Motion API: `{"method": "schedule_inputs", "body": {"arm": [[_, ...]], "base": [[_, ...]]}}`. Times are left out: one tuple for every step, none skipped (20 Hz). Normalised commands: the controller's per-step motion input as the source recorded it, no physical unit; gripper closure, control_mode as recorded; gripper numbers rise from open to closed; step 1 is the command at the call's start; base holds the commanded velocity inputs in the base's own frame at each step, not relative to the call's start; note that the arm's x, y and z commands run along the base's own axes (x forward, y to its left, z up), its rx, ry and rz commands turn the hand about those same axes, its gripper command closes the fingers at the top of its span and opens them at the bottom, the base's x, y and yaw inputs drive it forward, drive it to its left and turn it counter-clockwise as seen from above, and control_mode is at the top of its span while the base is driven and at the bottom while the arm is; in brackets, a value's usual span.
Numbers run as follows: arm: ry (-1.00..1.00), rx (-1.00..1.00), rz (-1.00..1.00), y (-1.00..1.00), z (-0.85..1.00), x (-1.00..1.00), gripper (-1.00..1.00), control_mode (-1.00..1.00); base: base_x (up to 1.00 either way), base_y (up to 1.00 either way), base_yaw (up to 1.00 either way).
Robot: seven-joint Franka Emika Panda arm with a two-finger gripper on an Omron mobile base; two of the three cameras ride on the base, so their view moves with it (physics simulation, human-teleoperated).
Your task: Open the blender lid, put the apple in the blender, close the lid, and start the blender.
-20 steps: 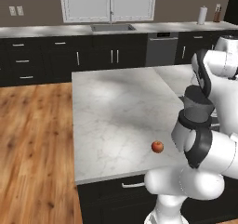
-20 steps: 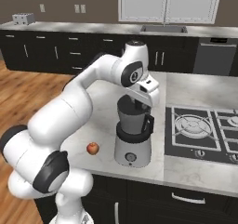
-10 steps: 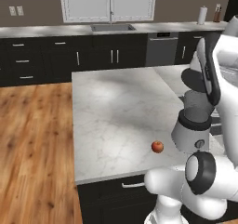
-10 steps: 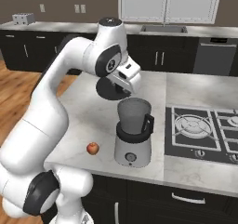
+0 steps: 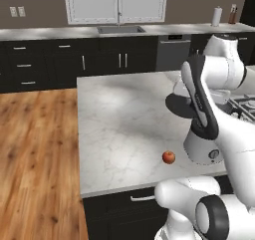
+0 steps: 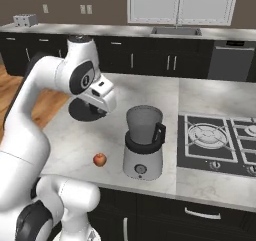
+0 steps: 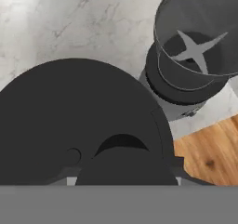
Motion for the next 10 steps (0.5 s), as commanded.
{"method": "schedule_inputs", "body": {"arm": [[0.20,-0.05,0.10,1.00,-0.83,0.08,1.00,-1.00],[0.17,-0.08,0.09,1.00,-0.91,0.11,1.00,-1.00],[0.17,-0.13,0.07,1.00,-0.99,0.21,1.00,-1.00],[0.17,-0.18,0.05,1.00,-1.00,0.33,1.00,-1.00],[0.17,-0.19,0.05,1.00,-1.00,0.36,1.00,-1.00],[0.16,-0.18,0.03,1.00,-1.00,0.40,1.00,-1.00],[0.15,-0.16,0.03,1.00,-1.00,0.36,1.00,-1.00],[0.15,-0.16,0.02,1.00,-0.95,0.40,1.00,-1.00],[0.16,-0.14,0.02,1.00,-0.89,0.41,1.00,-1.00],[0.15,-0.15,0.02,1.00,-0.91,0.44,1.00,-1.00]], "base": [[0.00,0.00,0.00],[0.00,0.00,0.00],[0.00,0.00,0.00],[0.00,0.00,0.00],[0.00,0.00,0.00],[0.00,0.00,0.00],[0.00,0.00,0.00],[0.00,0.00,0.00],[0.00,0.00,0.00],[0.00,0.00,0.00]]}}
